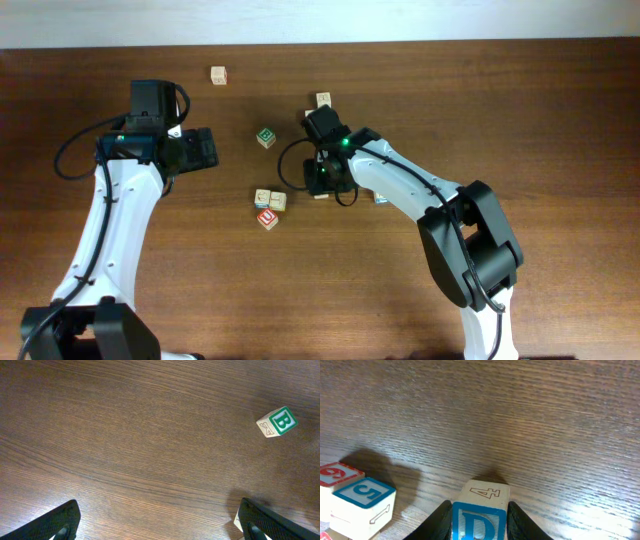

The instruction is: Rotate 5 blocks

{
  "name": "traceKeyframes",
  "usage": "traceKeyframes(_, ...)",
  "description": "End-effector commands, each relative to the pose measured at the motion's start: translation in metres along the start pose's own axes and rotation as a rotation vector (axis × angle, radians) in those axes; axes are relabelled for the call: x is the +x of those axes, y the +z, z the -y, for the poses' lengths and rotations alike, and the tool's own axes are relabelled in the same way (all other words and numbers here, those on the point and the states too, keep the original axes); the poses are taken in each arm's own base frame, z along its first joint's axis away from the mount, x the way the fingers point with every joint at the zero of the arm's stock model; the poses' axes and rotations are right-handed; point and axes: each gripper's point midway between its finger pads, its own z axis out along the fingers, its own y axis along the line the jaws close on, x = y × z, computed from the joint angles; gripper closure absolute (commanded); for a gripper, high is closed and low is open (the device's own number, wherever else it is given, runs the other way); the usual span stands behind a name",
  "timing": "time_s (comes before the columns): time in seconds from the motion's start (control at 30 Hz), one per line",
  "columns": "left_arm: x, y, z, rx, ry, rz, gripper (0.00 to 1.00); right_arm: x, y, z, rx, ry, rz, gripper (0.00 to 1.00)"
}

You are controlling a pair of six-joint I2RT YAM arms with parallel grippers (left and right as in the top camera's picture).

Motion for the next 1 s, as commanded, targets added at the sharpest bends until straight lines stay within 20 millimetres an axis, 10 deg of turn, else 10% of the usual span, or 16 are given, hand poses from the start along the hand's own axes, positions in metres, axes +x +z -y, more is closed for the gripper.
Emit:
traceKeyframes(0.0,-0.005,-0.001,-0.004,-0.012,-0.02,0.01,0.01,0.003,-0.002,0.001,0.021,0.021,-0.01,0.67)
traceKeyframes(0.57,-0.005,-0.001,-0.004,-0.012,-0.02,0.01,0.01,0.019,-0.015,0.079,0.204,0.175,-0.119,0.73)
traceKeyframes(0.97,-0.005,-0.001,-0.004,-0.012,-0.019,0.01,0.01,0.028,-0.021,0.098,0.299,0.158,-0.147,0.73)
